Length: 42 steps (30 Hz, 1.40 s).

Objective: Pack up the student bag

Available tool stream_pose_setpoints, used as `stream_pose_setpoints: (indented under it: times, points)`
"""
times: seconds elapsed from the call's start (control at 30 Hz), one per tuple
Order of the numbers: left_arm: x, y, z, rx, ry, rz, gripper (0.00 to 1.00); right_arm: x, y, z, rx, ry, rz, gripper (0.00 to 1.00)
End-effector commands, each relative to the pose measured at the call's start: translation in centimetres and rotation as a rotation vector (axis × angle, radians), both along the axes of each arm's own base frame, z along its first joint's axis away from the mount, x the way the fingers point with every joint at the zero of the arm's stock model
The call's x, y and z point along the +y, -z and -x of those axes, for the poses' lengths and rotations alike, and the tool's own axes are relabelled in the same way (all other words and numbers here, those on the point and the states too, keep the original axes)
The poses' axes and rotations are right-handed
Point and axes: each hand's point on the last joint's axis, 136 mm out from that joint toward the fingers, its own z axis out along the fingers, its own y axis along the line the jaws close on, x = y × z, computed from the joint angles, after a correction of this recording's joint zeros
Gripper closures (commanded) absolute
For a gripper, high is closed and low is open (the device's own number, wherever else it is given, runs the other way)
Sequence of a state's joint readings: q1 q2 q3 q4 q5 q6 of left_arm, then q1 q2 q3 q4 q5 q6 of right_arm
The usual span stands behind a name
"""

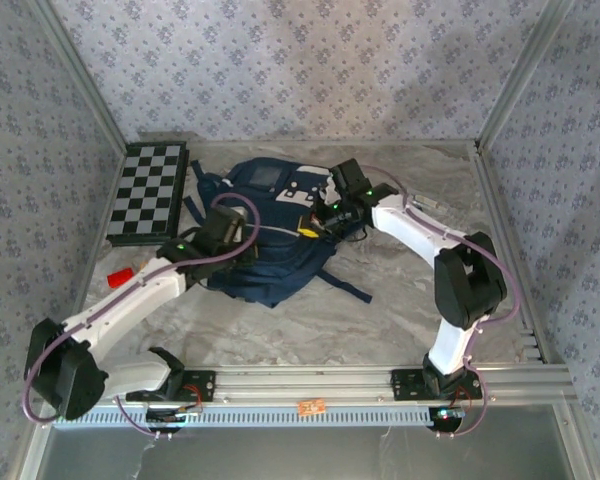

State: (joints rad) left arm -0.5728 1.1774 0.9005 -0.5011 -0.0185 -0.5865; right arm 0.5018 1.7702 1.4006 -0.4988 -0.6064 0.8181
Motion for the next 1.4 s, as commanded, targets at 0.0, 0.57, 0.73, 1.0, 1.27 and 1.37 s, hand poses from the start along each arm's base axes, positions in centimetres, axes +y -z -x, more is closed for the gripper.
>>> stream_pose_setpoints:
  times: [0.0,0.57,0.73,1.0,1.27,1.37]
  points:
    - [2.6,1.0,0.7,0.042,-0.017,-0.031,1.00,-2.9,-1.3,-1.9,-0.072,-0.023,0.068,1.00]
    - [-13.6,-2.8,0.7,-0.050,0.318,0.146,1.00,-4.7,-2.6,-1.8,-0.050,0.122,-0.103,0.52]
    - [-13.8,-2.8,0.7,-0.052,0.339,0.137,1.00,-2.8,-2.5,-1.0,-0.037,0.116,-0.141,0.55]
    - [-12.6,-1.8,1.4,-0.021,0.341,0.073,1.00,-3.9,-1.1,-2.7,-0.023,0.171,-0.105,0.89]
    - [-7.7,1.3,3.9,0.054,0.276,-0.050,1.00,-6.1,-2.4,-4.2,-0.056,0.234,-0.139,1.00]
    - [-5.8,2.3,5.1,0.092,0.259,-0.075,1.00,-7.2,-2.7,-4.9,-0.063,0.234,-0.137,1.00]
